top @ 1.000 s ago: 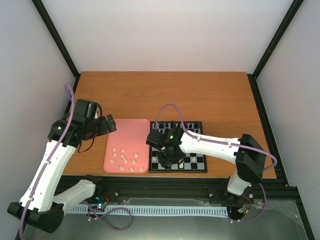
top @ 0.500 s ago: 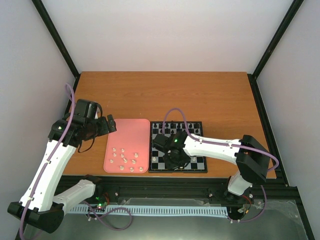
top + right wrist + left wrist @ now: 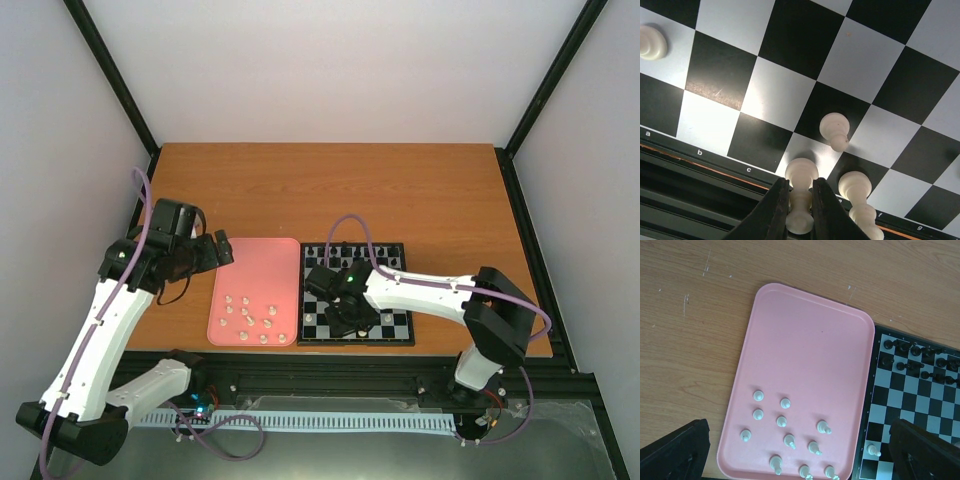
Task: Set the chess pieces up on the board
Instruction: Place the chess piece on the chessboard.
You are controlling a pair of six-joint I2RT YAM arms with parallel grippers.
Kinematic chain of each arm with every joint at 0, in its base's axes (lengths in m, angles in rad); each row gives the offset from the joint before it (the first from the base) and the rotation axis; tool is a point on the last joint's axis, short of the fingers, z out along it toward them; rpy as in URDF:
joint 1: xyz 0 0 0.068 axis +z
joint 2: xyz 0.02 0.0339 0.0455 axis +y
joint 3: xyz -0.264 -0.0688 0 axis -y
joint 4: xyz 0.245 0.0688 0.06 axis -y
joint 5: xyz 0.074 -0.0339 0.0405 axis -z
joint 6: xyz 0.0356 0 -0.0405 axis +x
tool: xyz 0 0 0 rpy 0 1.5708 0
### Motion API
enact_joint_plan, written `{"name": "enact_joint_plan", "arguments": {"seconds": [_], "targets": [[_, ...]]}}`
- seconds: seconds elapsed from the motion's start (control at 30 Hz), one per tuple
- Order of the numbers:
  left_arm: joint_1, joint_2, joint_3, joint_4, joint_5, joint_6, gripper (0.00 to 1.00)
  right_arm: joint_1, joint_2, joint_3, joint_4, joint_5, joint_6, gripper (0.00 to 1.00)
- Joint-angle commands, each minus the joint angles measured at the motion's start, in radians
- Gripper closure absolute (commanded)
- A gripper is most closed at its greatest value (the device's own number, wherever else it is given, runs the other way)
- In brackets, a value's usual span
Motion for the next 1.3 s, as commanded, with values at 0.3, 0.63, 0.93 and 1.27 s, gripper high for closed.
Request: {"name": "enact_joint_plan", "arguments": {"seconds": [0.3, 0.63, 0.93, 1.27], "targets": [[0.002, 0.014, -0.005, 0.028, 0.007, -0.01, 0.0, -0.025, 0.019, -0.022, 0.028, 0.009, -0.012, 0.88], [0.001, 0.023, -0.004, 0.035, 0.008, -0.01, 0.0, -0.031, 0.044, -0.018, 0.034, -0.004, -0.027, 0.86], [0.002, 0.023, -0.01, 0.035, 0.009, -0.01, 0.0, -0.031, 0.039, 0.006, 0.029, -0.012, -0.038, 0.68], [0.001, 0.024, 0.005, 0.035, 0.011, -0.011, 0.0, -0.031, -0.001, 0.111, -0.029, 0.023, -0.051, 0.59]]}}
